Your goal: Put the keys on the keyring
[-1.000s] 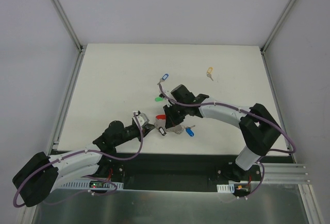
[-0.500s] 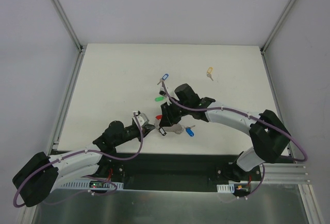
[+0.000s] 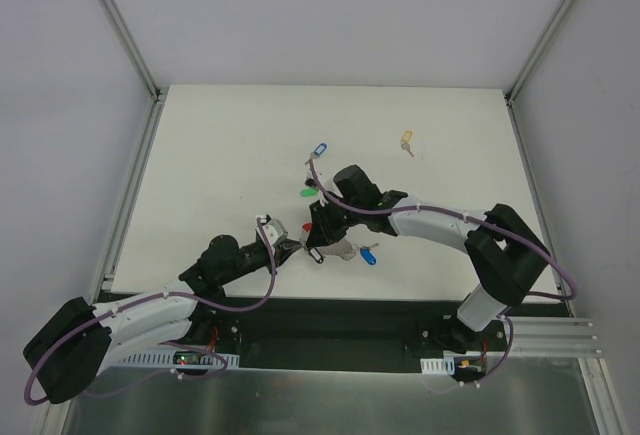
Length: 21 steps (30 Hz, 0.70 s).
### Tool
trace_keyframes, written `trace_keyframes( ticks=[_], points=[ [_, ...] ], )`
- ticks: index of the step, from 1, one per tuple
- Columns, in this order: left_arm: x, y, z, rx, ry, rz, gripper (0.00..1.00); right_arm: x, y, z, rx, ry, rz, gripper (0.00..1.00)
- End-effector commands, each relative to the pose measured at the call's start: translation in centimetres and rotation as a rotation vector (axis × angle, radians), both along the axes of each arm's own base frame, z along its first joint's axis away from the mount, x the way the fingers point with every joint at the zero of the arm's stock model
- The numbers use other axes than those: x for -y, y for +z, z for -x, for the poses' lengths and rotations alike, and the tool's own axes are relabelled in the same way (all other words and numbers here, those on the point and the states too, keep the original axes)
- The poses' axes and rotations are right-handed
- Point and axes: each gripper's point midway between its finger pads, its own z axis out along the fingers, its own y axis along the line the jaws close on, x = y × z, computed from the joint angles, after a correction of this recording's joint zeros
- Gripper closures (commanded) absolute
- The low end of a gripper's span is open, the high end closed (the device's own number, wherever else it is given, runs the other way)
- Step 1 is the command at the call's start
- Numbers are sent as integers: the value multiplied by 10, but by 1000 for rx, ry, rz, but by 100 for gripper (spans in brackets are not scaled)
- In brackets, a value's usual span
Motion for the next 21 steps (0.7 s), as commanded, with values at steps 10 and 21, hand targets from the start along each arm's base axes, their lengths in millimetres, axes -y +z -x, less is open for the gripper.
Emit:
trace_keyframes(
  ticks=[10, 21],
  points=[
    [3, 14, -2, 26, -1, 54, 80, -1, 15, 4, 48, 63, -27, 99],
    [11, 9, -5, -28, -21, -2, 60, -3, 20, 6, 102, 80, 37, 99]
  ],
)
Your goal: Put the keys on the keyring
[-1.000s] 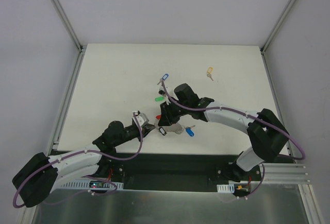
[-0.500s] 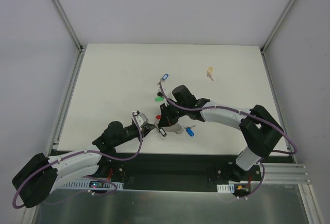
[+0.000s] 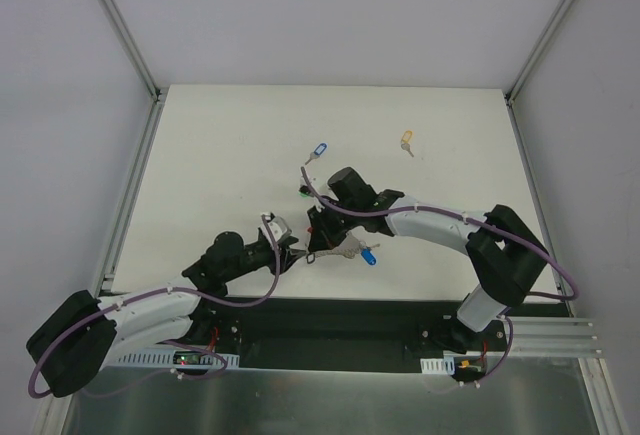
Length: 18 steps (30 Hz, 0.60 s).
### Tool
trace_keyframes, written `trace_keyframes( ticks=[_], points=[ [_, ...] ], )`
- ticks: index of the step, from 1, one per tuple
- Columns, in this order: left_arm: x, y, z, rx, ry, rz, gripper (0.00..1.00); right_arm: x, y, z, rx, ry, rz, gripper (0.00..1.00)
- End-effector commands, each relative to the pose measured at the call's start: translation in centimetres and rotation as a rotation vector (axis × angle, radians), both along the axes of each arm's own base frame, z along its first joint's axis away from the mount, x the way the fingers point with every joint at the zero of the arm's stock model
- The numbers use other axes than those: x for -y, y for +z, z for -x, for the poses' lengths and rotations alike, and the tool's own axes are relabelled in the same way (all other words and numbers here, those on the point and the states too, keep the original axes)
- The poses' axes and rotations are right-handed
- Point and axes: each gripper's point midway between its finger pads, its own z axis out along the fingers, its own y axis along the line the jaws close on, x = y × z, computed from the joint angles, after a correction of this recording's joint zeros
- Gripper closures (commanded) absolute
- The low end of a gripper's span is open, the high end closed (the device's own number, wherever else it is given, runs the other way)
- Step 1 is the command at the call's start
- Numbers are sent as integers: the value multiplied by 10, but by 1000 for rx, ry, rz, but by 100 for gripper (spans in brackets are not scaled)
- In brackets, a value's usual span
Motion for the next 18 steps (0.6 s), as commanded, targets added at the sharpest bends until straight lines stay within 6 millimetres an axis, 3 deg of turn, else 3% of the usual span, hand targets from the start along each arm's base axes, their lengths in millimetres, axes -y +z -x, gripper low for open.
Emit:
trace_keyframes(
  ticks=[1, 18],
  points=[
    [12, 21, -6, 14, -25, 25, 60, -6, 24, -6, 80, 15, -19, 99],
    [19, 2, -4, -74, -58, -34, 59, 0, 17, -10, 89, -21, 45, 99]
  ],
)
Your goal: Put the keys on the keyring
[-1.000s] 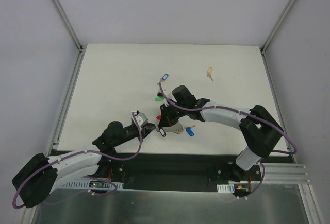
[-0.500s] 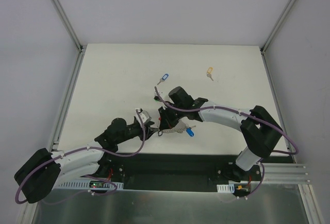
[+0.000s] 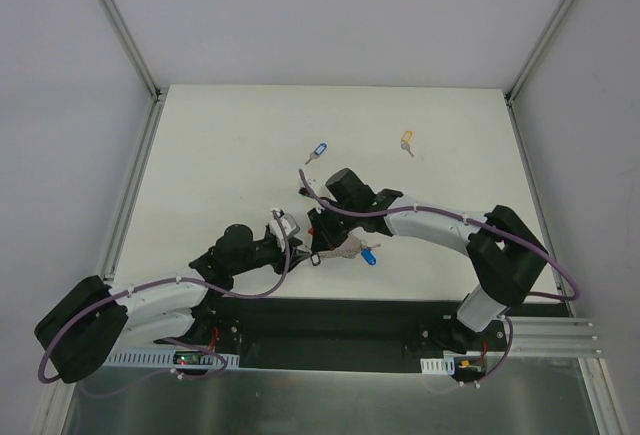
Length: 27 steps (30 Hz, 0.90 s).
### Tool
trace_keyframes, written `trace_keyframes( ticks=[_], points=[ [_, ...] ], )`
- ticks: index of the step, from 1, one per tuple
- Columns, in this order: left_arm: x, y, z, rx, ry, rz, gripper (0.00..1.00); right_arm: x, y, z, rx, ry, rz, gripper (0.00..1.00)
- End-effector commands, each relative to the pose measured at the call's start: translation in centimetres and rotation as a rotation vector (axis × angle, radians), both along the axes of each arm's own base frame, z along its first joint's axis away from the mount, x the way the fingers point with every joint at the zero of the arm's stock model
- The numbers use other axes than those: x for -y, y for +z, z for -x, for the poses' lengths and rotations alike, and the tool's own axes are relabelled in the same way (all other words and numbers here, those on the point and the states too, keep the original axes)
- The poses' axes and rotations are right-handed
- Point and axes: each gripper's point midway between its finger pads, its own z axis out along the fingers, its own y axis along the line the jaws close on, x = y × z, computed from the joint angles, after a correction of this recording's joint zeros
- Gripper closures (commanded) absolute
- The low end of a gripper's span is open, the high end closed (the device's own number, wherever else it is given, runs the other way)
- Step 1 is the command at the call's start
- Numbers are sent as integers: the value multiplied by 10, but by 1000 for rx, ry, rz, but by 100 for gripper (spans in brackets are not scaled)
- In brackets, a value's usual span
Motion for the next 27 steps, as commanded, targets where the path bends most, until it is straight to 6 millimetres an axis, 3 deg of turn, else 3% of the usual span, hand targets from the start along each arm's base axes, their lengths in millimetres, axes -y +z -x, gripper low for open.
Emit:
trace_keyframes(
  ticks=[1, 7, 18, 27],
  points=[
    [9, 12, -5, 6, -13, 15, 59, -4, 19, -10, 54, -19, -10, 99],
    [12, 9, -11, -4, -6, -16, 59, -2, 9, -9, 31, -28, 20, 98],
    [23, 7, -14, 0, -13, -36, 59, -10, 15, -8, 11, -30, -10, 99],
    [24, 7, -24, 15, 23, -48, 78, -9, 22, -2, 2, -27, -27, 99]
  ],
)
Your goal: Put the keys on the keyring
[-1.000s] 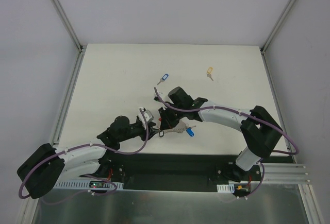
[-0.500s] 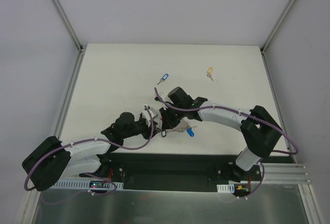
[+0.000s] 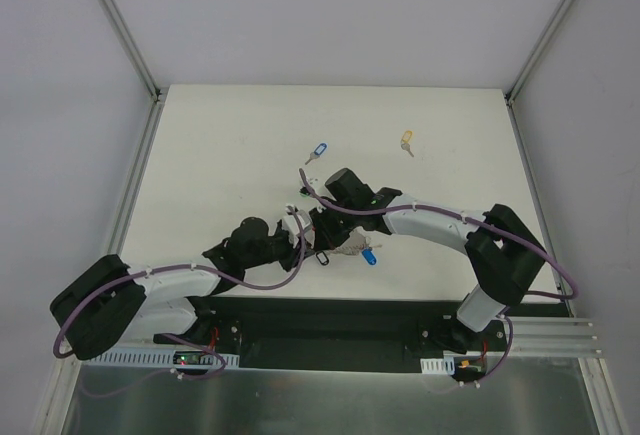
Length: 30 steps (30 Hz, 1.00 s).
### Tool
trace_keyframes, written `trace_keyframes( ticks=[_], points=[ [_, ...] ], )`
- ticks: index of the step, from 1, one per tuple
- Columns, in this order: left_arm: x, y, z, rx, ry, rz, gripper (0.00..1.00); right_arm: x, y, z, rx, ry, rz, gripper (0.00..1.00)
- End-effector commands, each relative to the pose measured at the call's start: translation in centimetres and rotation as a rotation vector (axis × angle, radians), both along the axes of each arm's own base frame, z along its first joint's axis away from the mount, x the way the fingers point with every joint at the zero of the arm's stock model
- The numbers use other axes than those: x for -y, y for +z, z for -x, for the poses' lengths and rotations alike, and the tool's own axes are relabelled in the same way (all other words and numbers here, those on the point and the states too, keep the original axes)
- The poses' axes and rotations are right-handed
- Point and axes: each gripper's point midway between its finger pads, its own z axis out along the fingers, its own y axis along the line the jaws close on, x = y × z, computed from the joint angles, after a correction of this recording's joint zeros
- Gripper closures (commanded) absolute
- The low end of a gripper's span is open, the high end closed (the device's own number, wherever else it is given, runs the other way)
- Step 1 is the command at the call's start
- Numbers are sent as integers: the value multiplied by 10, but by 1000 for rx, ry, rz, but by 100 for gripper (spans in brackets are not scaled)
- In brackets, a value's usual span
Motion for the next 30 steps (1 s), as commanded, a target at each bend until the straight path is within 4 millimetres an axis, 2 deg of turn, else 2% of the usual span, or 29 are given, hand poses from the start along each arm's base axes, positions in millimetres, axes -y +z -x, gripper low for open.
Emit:
trace_keyframes(
  ticks=[1, 3, 4, 16, 24, 30],
  points=[
    [10, 21, -16, 73, 19, 30, 82, -15, 28, 3, 6, 14, -83, 99],
    [11, 20, -15, 71, 17, 27, 97, -14, 28, 2, 10, 10, -82, 99],
    [11, 20, -16, 71, 19, 26, 100, -13, 29, 2, 13, 8, -81, 99],
    [1, 22, -12, 111, 29, 25, 100, 9, 25, -13, 51, -69, -30, 99],
    [-6, 26, -7, 136, 33, 38, 100, 36, 5, -23, 42, -146, 50, 99],
    [-11, 30, -4, 142, 42, 49, 100, 46, -4, -27, 27, -179, 72, 99]
  ],
)
